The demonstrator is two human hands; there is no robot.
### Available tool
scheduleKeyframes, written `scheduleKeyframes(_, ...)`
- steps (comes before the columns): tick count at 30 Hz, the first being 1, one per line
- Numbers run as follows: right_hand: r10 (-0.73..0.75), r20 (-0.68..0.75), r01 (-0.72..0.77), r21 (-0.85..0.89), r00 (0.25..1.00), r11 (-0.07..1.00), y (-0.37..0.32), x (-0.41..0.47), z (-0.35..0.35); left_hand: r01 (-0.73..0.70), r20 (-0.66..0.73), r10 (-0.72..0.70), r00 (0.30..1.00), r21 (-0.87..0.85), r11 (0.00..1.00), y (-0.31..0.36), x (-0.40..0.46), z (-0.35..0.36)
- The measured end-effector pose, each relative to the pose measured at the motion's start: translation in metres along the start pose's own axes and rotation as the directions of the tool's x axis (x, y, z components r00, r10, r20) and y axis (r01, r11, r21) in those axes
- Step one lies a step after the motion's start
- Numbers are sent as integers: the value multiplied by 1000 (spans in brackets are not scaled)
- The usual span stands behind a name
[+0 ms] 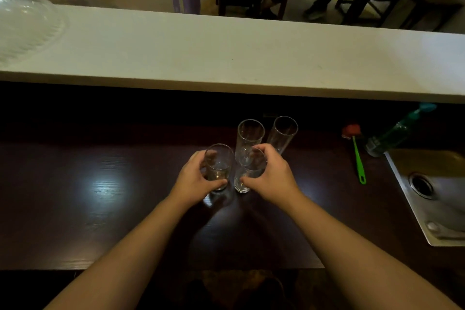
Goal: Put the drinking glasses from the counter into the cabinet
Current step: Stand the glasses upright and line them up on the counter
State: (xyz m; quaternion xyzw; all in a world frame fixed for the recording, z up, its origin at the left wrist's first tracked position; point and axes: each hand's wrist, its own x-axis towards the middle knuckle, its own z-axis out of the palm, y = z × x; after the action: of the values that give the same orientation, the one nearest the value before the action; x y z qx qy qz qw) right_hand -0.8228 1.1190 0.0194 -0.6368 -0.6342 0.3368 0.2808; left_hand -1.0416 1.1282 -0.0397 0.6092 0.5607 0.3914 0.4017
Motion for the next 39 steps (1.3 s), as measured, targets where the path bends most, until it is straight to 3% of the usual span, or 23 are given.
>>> scheduleKeyframes(13, 40, 93, -59, 204, 995, 977, 16, -5, 7, 36, -26, -36, 999, 9, 999, 6, 3, 9)
scheduleKeyframes(24, 57, 165, -102, 280, 985, 955, 27, -4, 13, 43, -35, -43, 998, 12, 999, 6, 6, 11)
scheduleKeyframes(34, 66, 102, -89, 239, 993, 967, 50, -7, -2, 53, 18, -53, 998, 45, 998, 13, 6, 15)
scheduleKeyframes(39, 103, 46, -111, 228, 994, 967, 70, 0, -19, 52, 57, -50, 997, -23, 998, 22, 4, 32)
